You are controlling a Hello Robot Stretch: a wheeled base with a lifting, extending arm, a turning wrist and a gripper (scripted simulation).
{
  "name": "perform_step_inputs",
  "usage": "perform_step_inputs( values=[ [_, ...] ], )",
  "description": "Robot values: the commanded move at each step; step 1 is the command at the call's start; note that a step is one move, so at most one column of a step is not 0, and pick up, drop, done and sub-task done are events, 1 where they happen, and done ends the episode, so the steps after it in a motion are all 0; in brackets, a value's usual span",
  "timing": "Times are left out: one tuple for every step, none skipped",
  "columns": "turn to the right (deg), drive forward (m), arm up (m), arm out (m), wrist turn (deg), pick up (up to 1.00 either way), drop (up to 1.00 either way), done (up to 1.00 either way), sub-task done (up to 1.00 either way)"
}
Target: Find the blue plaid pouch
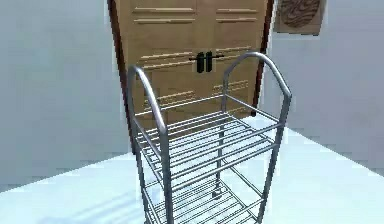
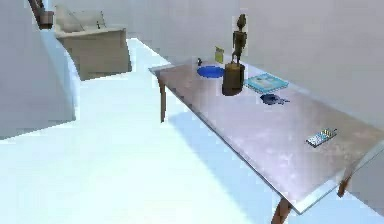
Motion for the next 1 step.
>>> perform_step_inputs(
  values=[
    [-45.0,0.00,0.00,0.00,0.0,0.00,0.00,0.00,0.00]
  ],
)
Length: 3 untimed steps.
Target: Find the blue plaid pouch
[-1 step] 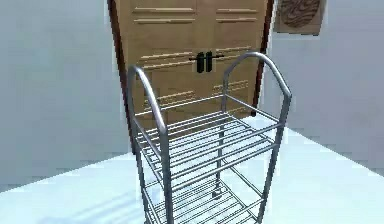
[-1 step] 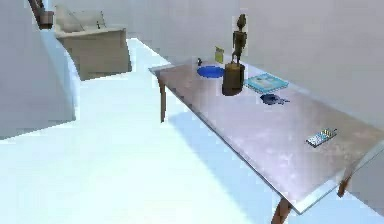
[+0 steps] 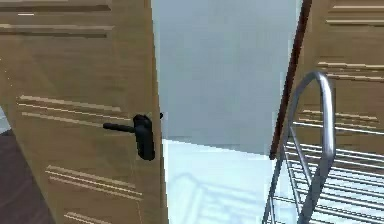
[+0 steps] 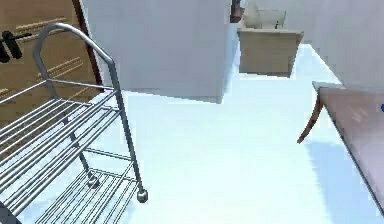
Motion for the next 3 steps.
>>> perform_step_inputs(
  values=[
    [-45.0,0.00,0.00,0.00,0.0,0.00,0.00,0.00,0.00],
    [-45.0,0.00,0.00,0.00,0.0,0.00,0.00,0.00,0.00],
    [0.0,1.00,0.00,0.00,0.0,0.00,0.00,0.00,0.00]
  ],
)
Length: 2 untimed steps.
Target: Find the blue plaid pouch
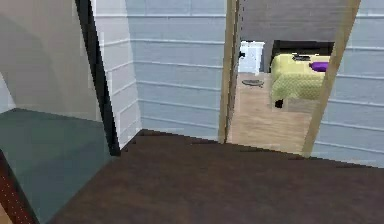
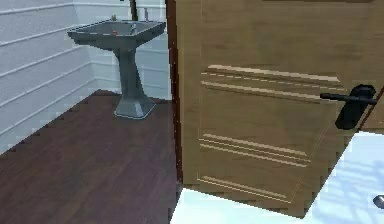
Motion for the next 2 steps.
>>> perform_step_inputs(
  values=[
    [0.0,0.55,0.00,0.00,0.0,0.00,0.00,0.00,0.00],
    [-39.0,0.00,0.00,0.00,0.0,0.00,0.00,0.00,0.00]
  ],
)
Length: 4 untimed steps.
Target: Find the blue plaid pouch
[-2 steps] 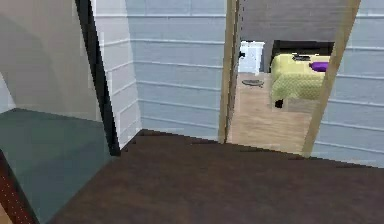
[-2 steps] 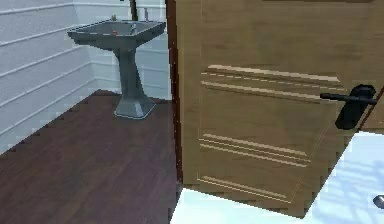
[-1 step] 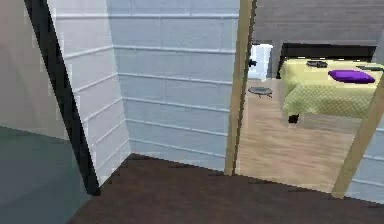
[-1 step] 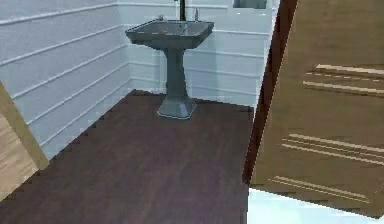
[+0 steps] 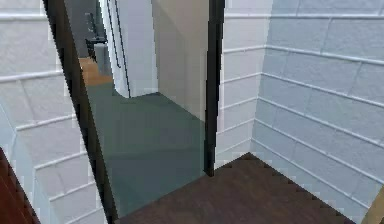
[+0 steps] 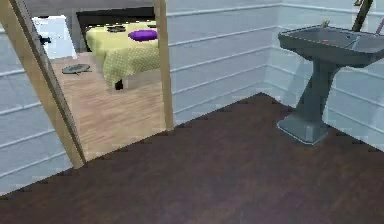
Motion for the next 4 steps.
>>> perform_step_inputs(
  values=[
    [0.0,1.00,0.00,0.00,0.0,0.00,0.00,0.00,0.00],
    [0.0,0.05,0.00,0.00,0.0,0.00,0.00,0.00,0.00],
    [-27.0,0.00,0.00,0.00,0.0,0.00,0.00,0.00,0.00],
    [0.0,0.30,0.00,0.00,0.0,0.00,0.00,0.00,0.00]
  ],
)
